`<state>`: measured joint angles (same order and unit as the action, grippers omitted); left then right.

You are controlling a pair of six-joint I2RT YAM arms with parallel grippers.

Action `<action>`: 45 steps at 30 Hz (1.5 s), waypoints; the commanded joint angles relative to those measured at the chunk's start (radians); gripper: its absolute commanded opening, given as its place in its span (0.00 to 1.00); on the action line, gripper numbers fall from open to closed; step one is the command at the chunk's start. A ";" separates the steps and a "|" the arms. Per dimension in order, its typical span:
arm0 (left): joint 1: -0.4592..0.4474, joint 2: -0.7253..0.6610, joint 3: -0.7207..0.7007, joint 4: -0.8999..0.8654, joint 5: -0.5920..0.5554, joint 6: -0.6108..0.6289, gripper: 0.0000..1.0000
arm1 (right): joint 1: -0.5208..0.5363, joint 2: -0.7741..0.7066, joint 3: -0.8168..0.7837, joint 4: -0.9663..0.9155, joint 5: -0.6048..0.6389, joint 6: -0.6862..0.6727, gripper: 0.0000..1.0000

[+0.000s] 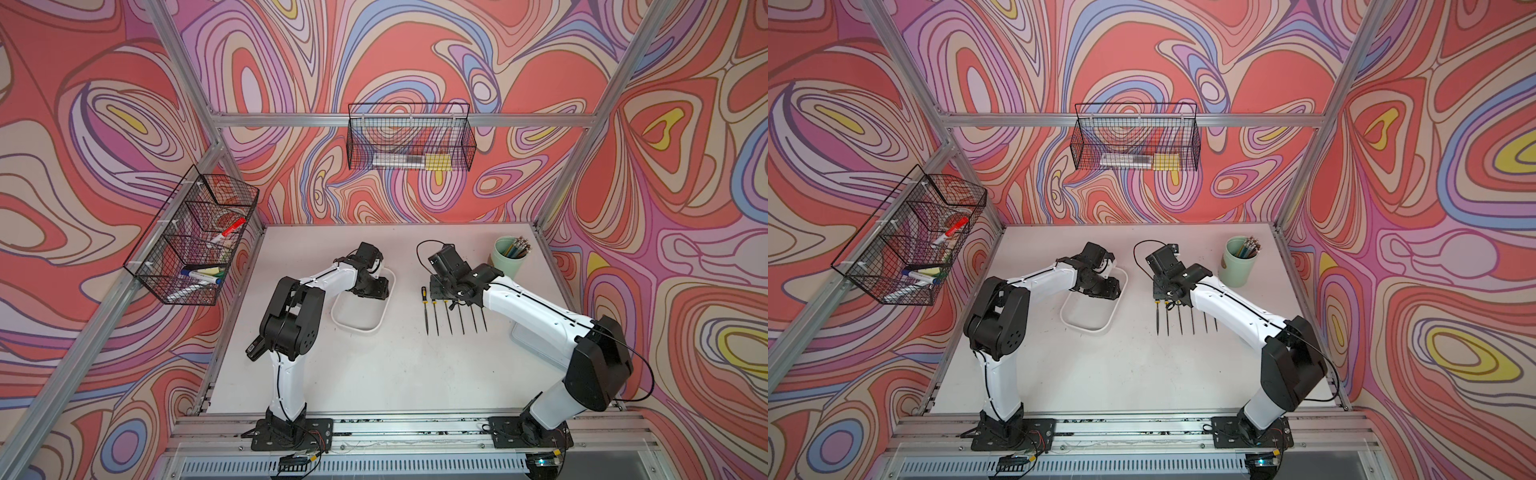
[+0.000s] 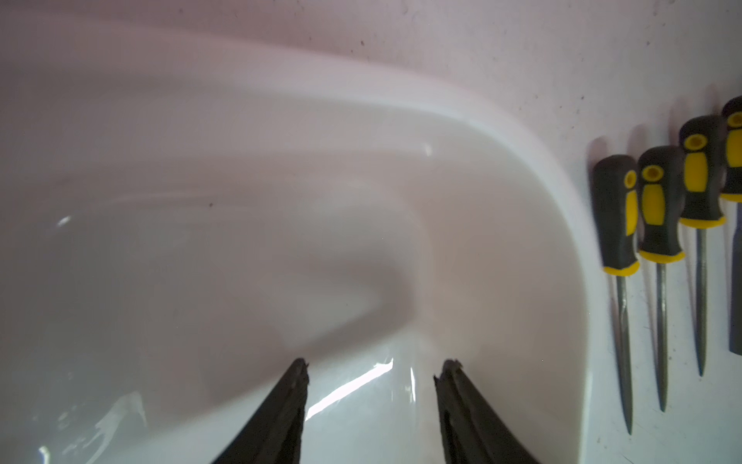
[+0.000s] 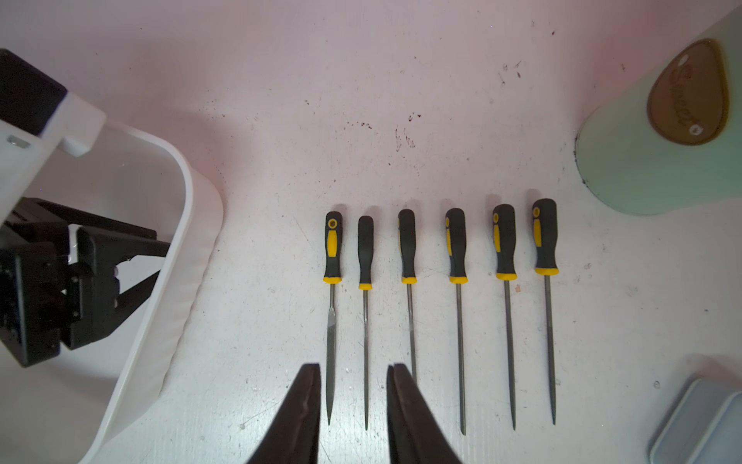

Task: Take the file tool out of the storage box
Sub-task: Reset both arms

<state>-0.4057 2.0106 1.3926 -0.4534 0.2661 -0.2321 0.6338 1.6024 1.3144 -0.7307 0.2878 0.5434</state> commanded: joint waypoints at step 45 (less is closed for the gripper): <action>-0.002 -0.600 -0.348 0.182 -0.411 -0.021 0.99 | -0.466 -0.192 -0.594 0.896 -0.203 -0.501 0.98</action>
<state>-0.4068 1.4689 1.0740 -0.3058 -0.0570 -0.2768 0.1852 1.3911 0.7464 0.0280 0.0788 0.0776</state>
